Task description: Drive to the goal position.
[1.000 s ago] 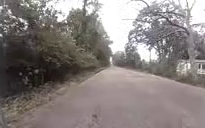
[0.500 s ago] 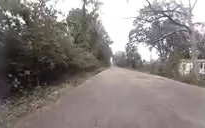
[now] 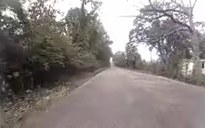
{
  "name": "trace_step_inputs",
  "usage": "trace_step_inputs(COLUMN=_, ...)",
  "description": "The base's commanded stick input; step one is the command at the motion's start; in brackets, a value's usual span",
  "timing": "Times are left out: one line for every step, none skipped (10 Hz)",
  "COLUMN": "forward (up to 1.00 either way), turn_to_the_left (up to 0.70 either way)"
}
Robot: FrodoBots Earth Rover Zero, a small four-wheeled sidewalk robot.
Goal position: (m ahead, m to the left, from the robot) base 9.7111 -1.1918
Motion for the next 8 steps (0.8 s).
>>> trace_step_inputs(forward=0.70, turn_to_the_left=0.00)
trace_step_inputs(forward=0.70, turn_to_the_left=0.00)
trace_step_inputs(forward=0.70, turn_to_the_left=0.00)
trace_step_inputs(forward=0.70, turn_to_the_left=0.00)
trace_step_inputs(forward=0.70, turn_to_the_left=0.00)
trace_step_inputs(forward=0.70, turn_to_the_left=-0.11)
trace_step_inputs(forward=0.70, turn_to_the_left=-0.32)
trace_step_inputs(forward=0.70, turn_to_the_left=0.00)
